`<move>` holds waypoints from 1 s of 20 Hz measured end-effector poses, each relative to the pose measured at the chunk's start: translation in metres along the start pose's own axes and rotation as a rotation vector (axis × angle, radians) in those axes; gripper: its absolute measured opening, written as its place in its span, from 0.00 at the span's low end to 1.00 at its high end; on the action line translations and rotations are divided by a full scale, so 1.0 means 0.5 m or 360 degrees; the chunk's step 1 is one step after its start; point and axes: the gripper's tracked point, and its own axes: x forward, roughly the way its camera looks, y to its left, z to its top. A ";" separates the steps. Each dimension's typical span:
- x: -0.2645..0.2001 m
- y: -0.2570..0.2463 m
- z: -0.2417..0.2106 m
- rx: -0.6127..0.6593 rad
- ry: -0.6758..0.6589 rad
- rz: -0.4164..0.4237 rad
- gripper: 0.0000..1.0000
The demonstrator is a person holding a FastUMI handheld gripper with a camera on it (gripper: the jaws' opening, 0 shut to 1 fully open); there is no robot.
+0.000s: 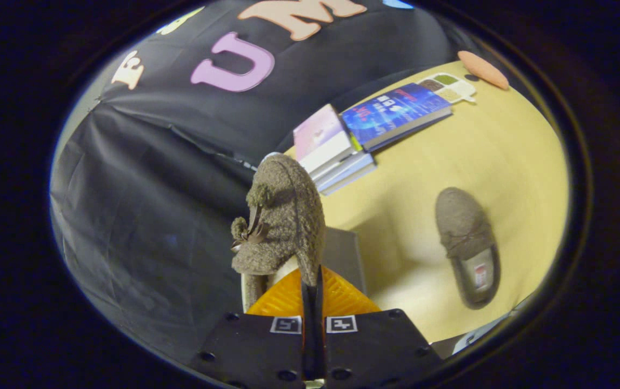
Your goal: Open the storage box then place both shoes into the box .Put the left shoe in first, then the right shoe, with the right side of both shoes facing outward in a uniform manner.
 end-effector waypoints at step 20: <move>0.243 0.046 -0.283 -0.0050 0.0287 -0.0348 0.04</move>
